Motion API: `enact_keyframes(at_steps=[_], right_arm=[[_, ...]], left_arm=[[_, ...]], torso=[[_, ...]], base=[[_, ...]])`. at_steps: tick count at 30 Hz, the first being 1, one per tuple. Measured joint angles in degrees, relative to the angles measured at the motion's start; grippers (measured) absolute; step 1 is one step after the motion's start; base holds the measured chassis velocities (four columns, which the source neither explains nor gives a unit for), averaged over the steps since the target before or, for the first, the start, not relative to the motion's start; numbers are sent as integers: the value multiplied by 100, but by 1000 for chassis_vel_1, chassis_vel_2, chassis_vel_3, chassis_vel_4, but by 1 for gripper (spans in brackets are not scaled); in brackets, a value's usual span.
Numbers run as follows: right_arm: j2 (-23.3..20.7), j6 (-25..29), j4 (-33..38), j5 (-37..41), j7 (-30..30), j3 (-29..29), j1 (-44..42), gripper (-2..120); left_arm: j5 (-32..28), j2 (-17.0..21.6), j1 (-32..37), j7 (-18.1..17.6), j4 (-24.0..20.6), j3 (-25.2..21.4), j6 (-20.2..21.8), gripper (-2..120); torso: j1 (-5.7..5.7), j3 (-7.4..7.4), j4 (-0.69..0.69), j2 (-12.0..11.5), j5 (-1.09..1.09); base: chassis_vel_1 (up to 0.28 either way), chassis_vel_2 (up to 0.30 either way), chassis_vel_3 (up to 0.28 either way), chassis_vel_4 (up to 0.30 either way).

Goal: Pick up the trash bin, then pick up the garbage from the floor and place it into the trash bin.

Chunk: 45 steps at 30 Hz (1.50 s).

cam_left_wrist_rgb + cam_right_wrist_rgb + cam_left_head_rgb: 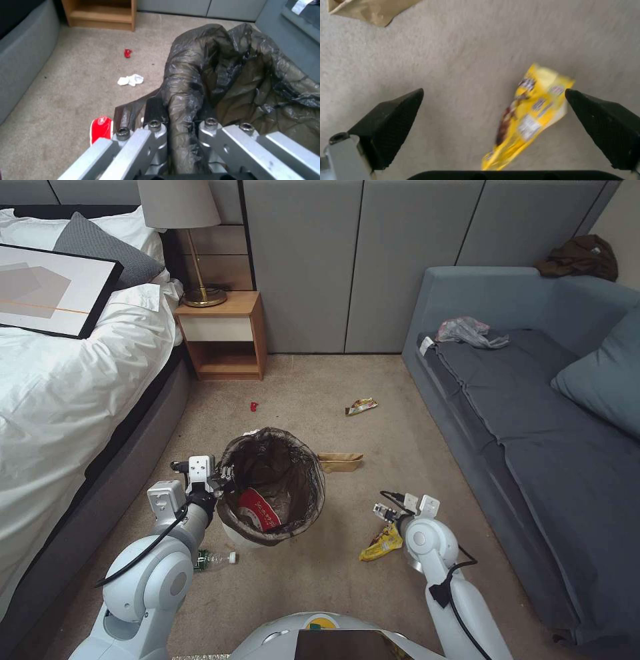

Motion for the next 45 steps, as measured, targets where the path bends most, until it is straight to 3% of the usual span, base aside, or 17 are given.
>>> enact_keyframes(at_steps=[9,23,35,45], right_arm=[[289,563,-657,142,151,142,69,100],[291,643,-1252,13,175,271,80,100],[359,891,-2126,-29,-162,261,395,100],[372,974,-2392,-87,-359,266,484,99]], left_arm=[[10,22,2,17,45,36,-6,6],[21,15,16,42,65,85,-6,6],[21,19,11,46,59,74,0,6],[17,19,8,50,59,36,-1,6]], torso=[[0,0,0,0,0],[0,0,-1,0,0],[0,0,0,0,0],[0,-1,-1,1,-4]], base=[[0,0,0,0],[0,0,0,0],[0,0,0,0],[0,0,0,0]])
